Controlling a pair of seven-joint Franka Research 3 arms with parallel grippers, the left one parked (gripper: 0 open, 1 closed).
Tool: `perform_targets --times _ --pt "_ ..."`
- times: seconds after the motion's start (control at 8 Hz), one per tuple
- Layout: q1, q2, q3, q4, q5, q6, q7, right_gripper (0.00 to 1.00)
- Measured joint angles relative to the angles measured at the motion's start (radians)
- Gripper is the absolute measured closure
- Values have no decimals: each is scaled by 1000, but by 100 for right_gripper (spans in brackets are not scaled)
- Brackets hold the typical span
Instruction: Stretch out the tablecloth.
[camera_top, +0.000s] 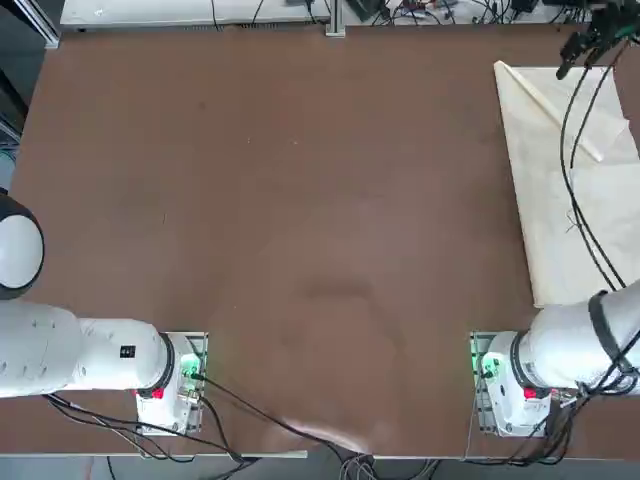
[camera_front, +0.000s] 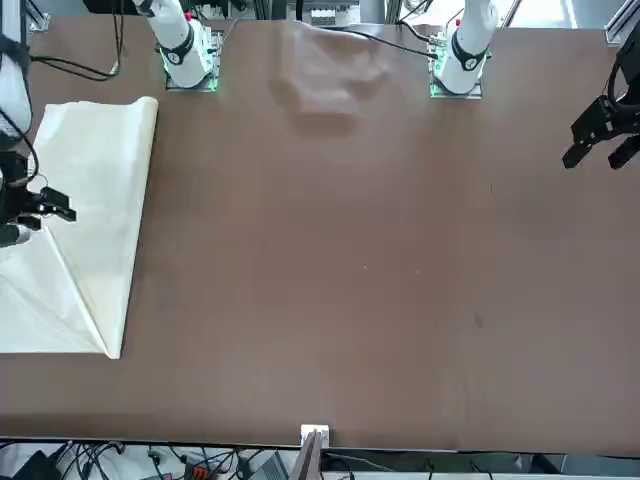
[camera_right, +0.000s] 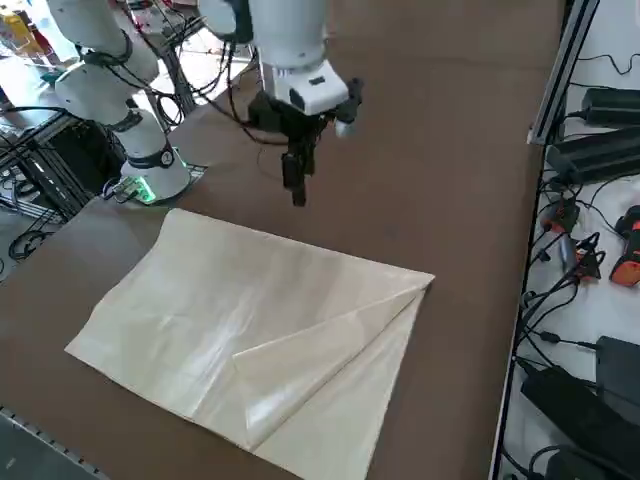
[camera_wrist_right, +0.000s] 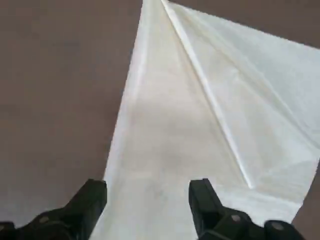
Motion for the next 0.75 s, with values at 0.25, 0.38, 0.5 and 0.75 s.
perform_targets --times 0.25,0.38,0.5,0.75 --pt "-101 3 -2 -155 0 240 -221 0" --pt "-133 15 -2 -208 -1 342 -318 0" --pt "-153 31 -2 -240 -2 419 -404 0" --pt "-182 85 -1 -260 -3 567 -593 0"
